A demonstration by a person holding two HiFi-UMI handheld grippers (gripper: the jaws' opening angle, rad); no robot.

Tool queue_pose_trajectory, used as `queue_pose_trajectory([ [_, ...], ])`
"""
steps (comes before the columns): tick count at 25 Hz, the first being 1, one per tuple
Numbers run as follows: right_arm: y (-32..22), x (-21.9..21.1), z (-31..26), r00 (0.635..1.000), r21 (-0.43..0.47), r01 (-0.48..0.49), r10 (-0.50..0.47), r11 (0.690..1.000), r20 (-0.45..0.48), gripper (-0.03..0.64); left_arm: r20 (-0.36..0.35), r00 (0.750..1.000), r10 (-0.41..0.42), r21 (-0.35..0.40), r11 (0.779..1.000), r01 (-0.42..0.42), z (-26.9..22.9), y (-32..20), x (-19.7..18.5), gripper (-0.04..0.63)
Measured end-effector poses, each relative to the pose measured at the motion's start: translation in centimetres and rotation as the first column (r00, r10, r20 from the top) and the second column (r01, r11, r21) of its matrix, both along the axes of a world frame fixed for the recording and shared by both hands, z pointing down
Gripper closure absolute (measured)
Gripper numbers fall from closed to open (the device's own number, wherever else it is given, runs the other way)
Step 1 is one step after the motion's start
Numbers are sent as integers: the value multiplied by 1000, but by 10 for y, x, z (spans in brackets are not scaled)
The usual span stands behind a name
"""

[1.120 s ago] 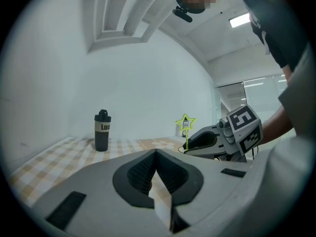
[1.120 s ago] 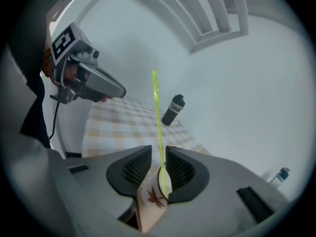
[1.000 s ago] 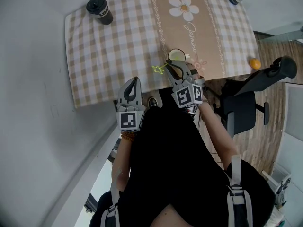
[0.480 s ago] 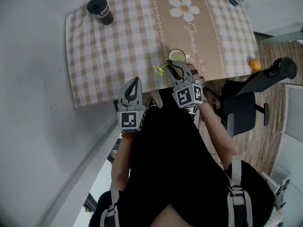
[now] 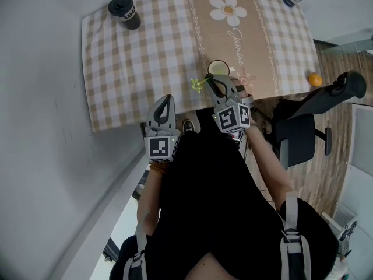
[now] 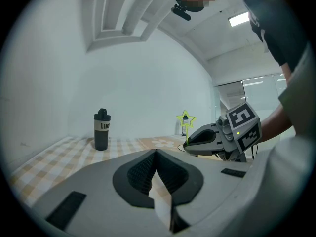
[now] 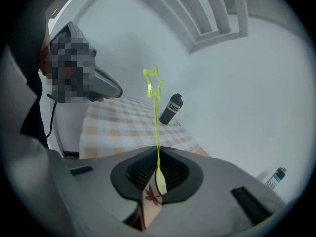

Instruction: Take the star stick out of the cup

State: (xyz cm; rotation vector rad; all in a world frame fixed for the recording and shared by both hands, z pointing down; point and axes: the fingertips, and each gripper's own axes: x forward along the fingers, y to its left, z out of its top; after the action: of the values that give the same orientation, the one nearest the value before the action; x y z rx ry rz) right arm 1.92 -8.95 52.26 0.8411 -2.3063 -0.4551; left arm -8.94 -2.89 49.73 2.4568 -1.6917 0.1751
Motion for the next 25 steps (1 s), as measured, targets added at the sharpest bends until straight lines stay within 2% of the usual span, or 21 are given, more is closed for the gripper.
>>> queue_pose_trajectory([
  [14, -1, 4, -2, 999, -27, -21, 22, 999, 49, 595, -8, 1000, -1, -6, 1000, 1, 3, 1, 2, 603],
  [25, -11, 21, -6, 992, -53, -78, 83, 995, 94, 601, 4, 1000, 9, -3, 1000, -9, 3, -1, 5, 603],
])
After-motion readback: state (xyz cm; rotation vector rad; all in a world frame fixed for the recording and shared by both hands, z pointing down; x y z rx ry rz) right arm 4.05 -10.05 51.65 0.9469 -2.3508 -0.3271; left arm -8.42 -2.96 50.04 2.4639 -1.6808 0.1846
